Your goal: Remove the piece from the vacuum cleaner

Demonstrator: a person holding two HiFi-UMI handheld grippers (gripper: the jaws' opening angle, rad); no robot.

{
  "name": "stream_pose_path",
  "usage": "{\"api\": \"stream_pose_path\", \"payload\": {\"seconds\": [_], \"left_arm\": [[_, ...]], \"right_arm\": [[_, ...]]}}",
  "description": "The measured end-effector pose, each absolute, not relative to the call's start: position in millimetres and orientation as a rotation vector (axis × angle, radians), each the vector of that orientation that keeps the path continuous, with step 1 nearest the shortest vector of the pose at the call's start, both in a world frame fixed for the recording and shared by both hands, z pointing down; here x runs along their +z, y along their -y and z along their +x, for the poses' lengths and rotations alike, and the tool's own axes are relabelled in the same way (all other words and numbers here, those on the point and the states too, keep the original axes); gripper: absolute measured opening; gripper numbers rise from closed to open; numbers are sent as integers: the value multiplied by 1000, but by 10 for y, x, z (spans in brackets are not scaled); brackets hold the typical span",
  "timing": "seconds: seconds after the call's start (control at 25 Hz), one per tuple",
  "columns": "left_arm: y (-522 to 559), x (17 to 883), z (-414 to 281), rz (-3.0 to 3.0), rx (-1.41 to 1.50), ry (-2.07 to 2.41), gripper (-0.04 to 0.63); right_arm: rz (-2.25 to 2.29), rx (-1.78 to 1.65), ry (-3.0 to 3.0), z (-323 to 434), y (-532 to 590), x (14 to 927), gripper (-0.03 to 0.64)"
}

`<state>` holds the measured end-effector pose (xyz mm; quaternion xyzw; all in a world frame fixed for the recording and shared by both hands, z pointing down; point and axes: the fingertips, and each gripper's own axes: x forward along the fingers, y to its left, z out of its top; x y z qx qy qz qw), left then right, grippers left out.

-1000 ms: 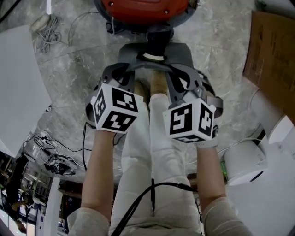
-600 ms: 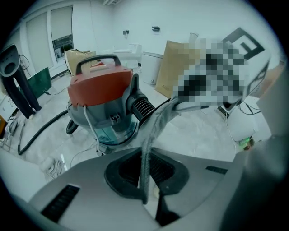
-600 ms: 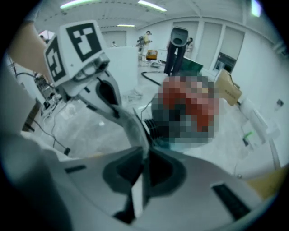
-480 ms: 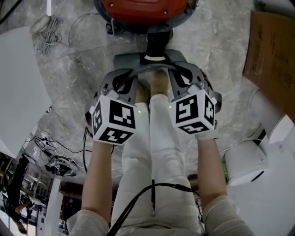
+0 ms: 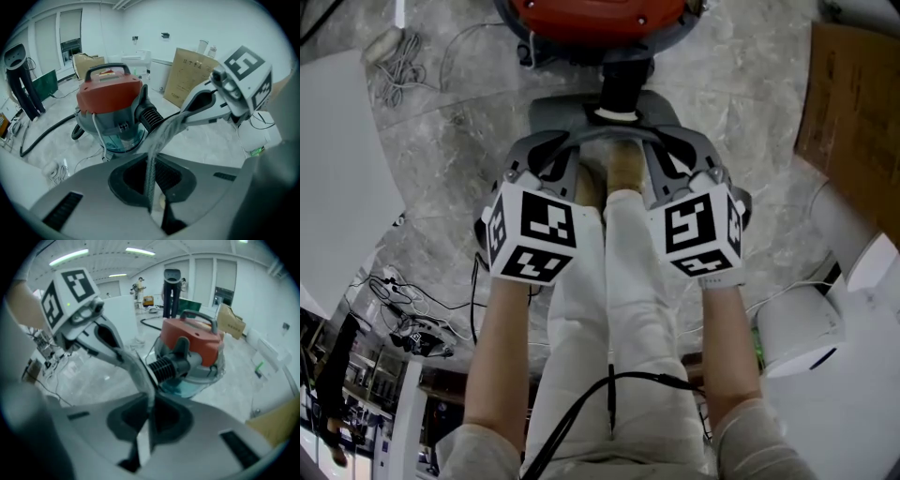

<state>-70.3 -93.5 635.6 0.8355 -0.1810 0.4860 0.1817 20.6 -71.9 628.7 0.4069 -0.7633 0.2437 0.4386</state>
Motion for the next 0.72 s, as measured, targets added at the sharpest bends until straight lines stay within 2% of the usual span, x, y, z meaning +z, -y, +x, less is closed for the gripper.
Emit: {"api": "stream_pose_path", "payload": {"seconds": [0.24,0.48,0.72], "left_arm": [[941,6561,-790,2318,1402,517,32],[878,6341,-709,2392,1413,521,32],[824,6208,-726,2390,1416,525,32]], "right_arm": [[968,417,1867,113,793,6088,28],[1044,639,1907,231,681,6272,28],[1031,682,1921,180,527,6235,28]]}}
